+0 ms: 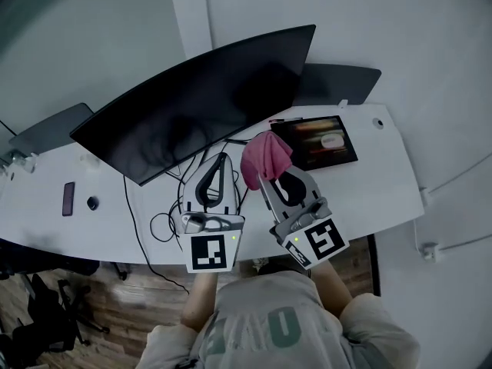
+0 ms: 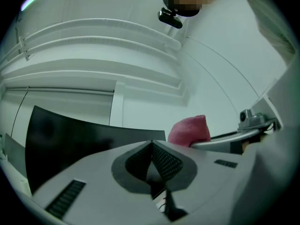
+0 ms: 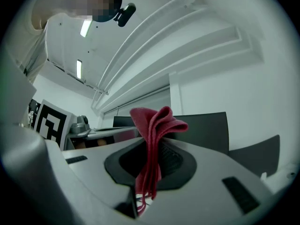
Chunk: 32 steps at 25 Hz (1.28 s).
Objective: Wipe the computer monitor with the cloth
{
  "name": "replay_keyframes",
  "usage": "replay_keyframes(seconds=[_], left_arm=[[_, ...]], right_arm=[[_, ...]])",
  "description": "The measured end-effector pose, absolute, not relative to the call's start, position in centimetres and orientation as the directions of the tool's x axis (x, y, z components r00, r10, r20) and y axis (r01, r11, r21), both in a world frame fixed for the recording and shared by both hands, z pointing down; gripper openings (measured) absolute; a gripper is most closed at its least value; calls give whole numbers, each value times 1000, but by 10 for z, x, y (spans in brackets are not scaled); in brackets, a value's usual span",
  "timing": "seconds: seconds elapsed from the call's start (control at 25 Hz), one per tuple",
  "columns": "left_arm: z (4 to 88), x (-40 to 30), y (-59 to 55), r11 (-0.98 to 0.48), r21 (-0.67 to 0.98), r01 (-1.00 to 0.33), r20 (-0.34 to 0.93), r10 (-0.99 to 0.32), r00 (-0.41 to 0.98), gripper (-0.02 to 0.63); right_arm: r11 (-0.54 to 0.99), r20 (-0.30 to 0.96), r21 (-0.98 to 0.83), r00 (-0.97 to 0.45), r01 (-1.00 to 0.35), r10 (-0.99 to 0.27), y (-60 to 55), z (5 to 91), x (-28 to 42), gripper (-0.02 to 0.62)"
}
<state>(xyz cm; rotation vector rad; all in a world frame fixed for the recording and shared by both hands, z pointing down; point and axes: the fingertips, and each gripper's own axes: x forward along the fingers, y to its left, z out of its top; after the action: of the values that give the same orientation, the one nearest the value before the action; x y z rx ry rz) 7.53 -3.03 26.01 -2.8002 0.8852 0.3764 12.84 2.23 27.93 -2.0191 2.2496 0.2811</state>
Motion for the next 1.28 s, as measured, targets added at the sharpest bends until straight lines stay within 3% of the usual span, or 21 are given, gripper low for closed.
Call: replay_keyframes(seconds=[0.4, 1.28], left_arm=[[261, 133, -80, -773, -108, -625, -279, -580, 766, 14], [279, 179, -129, -831, -92, -549, -227, -520, 824, 14]], right_arm=[[134, -201, 52, -142, -990, -969, -27, 281, 193, 51], [66, -166, 5, -66, -998, -984, -87, 302, 224, 51]])
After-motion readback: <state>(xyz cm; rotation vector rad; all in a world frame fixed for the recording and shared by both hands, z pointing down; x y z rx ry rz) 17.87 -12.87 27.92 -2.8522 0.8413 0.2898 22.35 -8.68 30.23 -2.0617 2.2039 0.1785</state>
